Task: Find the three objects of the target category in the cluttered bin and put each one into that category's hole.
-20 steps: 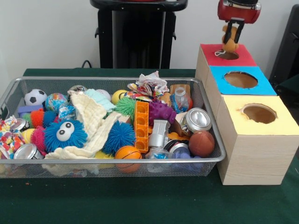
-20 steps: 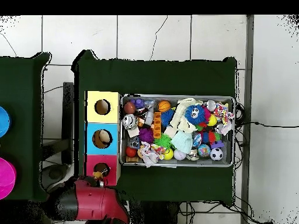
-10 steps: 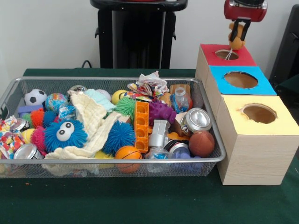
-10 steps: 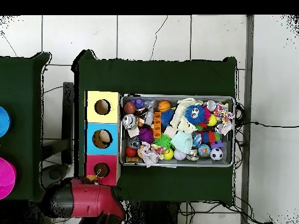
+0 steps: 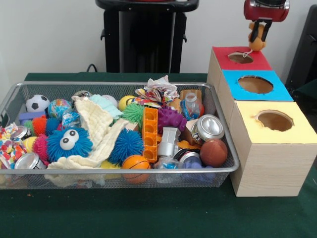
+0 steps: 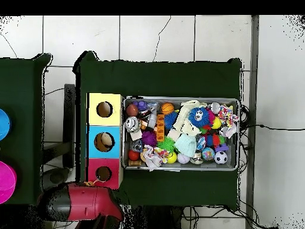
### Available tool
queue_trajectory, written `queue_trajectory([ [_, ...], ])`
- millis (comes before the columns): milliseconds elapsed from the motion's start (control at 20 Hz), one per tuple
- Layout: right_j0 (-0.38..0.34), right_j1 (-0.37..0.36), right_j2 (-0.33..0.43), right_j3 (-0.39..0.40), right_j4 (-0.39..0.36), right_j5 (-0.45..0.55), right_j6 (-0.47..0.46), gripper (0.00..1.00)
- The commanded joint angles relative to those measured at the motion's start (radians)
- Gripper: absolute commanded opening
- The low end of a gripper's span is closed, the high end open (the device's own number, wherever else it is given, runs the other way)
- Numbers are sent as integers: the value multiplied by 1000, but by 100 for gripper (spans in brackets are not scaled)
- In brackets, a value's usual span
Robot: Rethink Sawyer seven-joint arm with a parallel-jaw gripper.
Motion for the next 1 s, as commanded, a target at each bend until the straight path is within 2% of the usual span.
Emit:
queue_trajectory([
  [50,-57,47,77,-68,10,67,138,0],
  [450,-80,63,69,-116,-28,101,114,0],
  [850,-80,51,66,-118,-37,106,111,0],
  [1000,-80,45,56,-133,-48,136,106,0],
])
